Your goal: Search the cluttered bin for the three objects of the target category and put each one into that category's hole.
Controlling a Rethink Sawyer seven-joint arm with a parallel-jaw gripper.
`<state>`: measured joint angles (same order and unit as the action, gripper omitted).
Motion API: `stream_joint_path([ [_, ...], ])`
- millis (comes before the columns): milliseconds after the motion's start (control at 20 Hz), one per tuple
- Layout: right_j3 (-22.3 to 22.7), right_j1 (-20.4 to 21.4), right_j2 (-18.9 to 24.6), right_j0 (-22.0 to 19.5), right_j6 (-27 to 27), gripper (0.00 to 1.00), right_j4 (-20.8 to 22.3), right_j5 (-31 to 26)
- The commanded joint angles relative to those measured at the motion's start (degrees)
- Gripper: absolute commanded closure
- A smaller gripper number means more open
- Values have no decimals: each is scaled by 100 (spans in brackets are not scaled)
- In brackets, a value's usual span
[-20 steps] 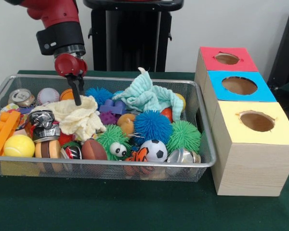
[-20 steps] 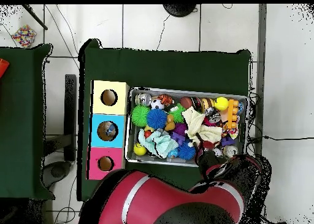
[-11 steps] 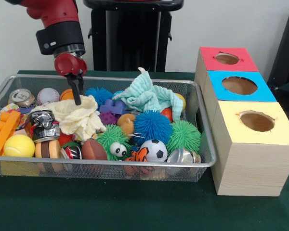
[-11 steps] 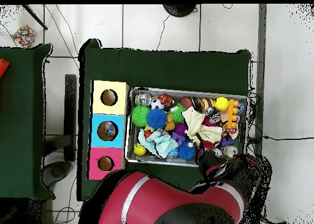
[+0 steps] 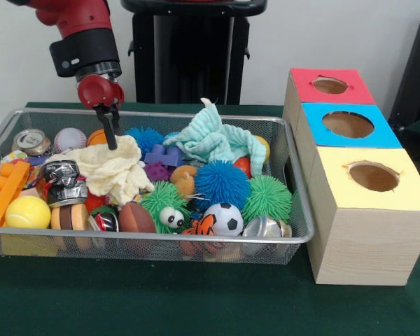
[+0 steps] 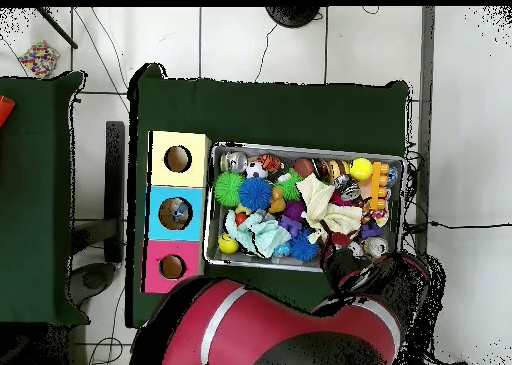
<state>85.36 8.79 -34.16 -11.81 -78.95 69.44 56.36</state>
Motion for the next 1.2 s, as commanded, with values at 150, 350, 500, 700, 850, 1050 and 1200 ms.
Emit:
stream_joint_path([
  [150, -373, -46, 936, -152, -916, 0, 207, 91],
  [350, -357, -33, 960, -157, -876, 0, 194, 136],
  [500, -348, -21, 995, -177, -838, 0, 187, 217],
  [700, -345, -12, 1021, -189, -834, 0, 215, 280],
  [850, -352, -4, 1033, -179, -861, 100, 252, 289],
  [1050, -338, 23, 1066, -195, -861, 100, 292, 340],
  [1200, -341, 17, 1075, -202, -858, 100, 349, 352],
])
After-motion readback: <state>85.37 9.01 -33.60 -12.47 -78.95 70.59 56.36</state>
